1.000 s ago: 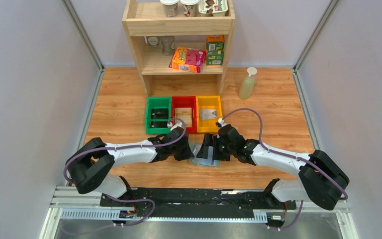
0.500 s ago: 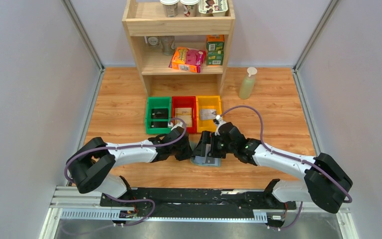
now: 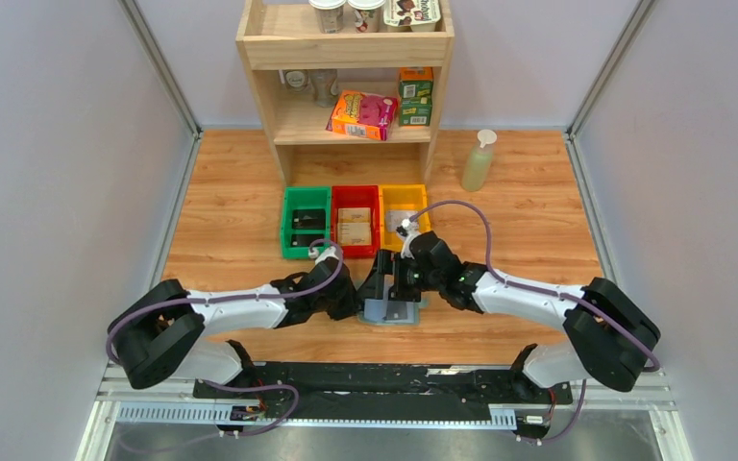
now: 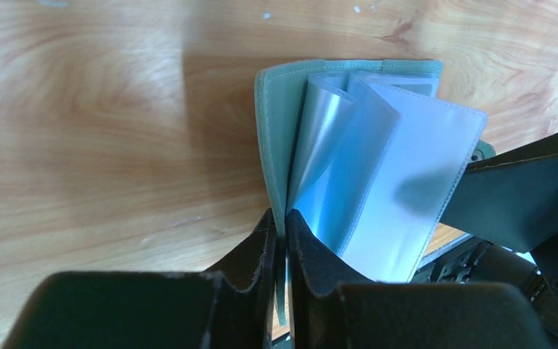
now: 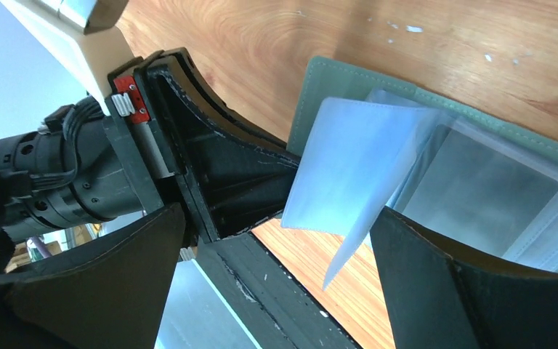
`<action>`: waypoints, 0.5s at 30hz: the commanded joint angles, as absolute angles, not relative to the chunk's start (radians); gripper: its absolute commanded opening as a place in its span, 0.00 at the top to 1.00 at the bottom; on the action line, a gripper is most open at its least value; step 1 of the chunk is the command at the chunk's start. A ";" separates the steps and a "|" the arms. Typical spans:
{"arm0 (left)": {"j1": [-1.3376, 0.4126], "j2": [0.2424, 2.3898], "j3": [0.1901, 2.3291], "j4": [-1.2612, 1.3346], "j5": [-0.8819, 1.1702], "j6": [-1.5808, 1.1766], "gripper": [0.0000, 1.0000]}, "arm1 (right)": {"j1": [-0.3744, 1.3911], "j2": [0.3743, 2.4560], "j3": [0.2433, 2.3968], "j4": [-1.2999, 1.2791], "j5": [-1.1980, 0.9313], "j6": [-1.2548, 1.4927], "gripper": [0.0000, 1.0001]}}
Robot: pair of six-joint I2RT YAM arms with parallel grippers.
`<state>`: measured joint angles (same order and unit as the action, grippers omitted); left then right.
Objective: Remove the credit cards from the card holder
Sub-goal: Open the card holder at the center of the board.
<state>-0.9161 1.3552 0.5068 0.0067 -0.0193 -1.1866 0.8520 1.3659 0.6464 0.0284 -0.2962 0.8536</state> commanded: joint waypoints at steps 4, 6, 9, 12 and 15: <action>-0.917 1.227 0.393 0.078 -0.072 -1.285 0.74 | 0.885 1.449 0.721 0.135 -0.342 0.881 0.00; -0.919 1.194 0.361 0.098 -0.080 -1.301 0.68 | 0.896 1.474 0.742 0.137 -0.348 0.881 0.00; -0.919 1.134 0.322 0.091 -0.095 -1.321 0.60 | 0.910 1.502 0.764 0.144 -0.351 0.881 0.00; -0.919 1.072 0.293 0.074 -0.127 -1.338 0.50 | 0.913 1.531 0.776 0.156 -0.357 0.890 0.00; -0.919 1.000 0.265 0.023 -0.150 -1.356 0.46 | 0.917 1.558 0.785 0.169 -0.362 0.897 0.00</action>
